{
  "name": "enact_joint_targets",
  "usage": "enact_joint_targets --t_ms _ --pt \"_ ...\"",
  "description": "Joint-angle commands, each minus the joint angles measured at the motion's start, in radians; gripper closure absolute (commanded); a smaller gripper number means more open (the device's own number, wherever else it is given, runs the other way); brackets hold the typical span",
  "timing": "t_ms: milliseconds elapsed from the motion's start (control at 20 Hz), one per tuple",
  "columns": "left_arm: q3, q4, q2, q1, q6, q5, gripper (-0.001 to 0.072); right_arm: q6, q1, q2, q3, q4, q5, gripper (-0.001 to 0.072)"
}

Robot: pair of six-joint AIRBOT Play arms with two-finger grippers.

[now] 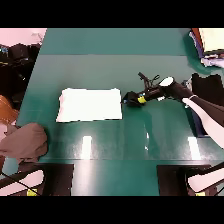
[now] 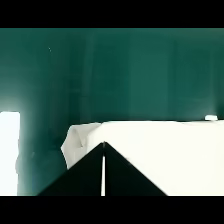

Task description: Fold the shirts.

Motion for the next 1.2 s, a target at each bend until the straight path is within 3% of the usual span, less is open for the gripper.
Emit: enact_joint_targets --t_ms 0,50,100,300,400,600,900,1150 --pt "-0.007 -0.015 0.0 0.001 0.001 0.002 0.0685 -0.029 0.069 -0.115 0.063 0.132 -0.005 0.0084" --pt "-0.007 -0.017 0.0 0.001 0.001 0.001 0.0685 -0.03 0.1 -0.147 0.108 0.143 -0.006 0.009" --pt "-0.007 -0.018 0.0 0.001 0.001 -0.002 0.0685 -0.03 0.133 -0.177 0.161 0.139 -0.006 0.0153" --pt "-0.007 -0.022 0.0 0.001 0.0 -0.009 0.0686 -0.031 0.201 -0.231 0.309 0.116 -0.031 0.0627" --pt "-0.007 -0.036 0.0 0.0 0.0 -0.016 0.0686 -0.029 0.187 -0.219 0.368 0.043 -0.047 0.0693" --pt "-0.007 -0.039 0.0 -0.072 0.004 -0.01 0.0686 0.062 0.048 -0.118 0.433 -0.14 -0.058 0.0693" --pt "-0.007 -0.039 0.0 -0.289 0.01 0.068 0.0686 0.175 -0.386 0.114 0.432 -0.375 0.004 0.0693" --pt "-0.007 -0.041 0.0 -0.38 0.009 0.135 0.0686 0.175 -0.738 0.217 0.432 -0.391 0.01 0.0693"
